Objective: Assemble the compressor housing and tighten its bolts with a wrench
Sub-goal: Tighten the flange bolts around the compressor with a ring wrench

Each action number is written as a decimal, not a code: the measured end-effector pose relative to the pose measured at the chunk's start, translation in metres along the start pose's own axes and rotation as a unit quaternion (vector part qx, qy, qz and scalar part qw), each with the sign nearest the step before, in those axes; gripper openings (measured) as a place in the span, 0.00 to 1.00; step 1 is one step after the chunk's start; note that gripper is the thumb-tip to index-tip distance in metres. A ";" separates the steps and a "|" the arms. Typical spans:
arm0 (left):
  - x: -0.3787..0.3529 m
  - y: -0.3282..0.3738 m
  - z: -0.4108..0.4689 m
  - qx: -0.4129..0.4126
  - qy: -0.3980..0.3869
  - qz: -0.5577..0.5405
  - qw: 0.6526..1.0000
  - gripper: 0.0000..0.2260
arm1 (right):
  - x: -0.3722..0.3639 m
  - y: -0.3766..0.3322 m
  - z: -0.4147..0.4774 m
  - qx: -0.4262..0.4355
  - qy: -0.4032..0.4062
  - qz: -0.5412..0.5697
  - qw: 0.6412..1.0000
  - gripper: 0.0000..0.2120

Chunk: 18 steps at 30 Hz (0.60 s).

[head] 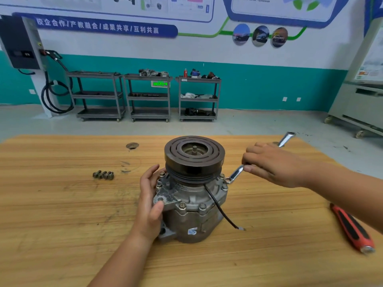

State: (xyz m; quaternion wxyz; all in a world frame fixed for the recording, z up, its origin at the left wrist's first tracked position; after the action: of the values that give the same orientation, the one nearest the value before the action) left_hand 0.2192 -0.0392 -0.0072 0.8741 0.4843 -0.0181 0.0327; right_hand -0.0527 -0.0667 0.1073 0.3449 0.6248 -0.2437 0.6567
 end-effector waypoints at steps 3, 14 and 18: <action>0.000 -0.001 -0.001 0.012 -0.008 -0.006 1.000 0.45 | 0.003 0.000 0.000 0.023 -0.002 0.034 0.999 0.15; 0.000 -0.006 -0.002 0.030 -0.029 -0.029 0.999 0.42 | 0.015 -0.013 0.007 0.025 -0.103 0.059 0.993 0.20; 0.000 -0.008 -0.002 0.039 -0.021 -0.041 0.998 0.43 | 0.018 -0.020 -0.002 -0.083 -0.172 0.110 0.976 0.20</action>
State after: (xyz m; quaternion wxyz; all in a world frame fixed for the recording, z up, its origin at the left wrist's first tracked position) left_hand 0.2197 -0.0415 -0.0152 0.8545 0.5190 -0.0154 -0.0122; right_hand -0.0385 -0.0493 0.1223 0.2741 0.6671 -0.4197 0.5511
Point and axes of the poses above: each hand's wrist, its own z-axis towards the middle knuckle, its own x-axis out of the back of the hand, y = z × x, the point moved 2 cm from there along z, towards the middle knuckle, and after that the axes turned 7 degrees about z, right-handed, at the moved point
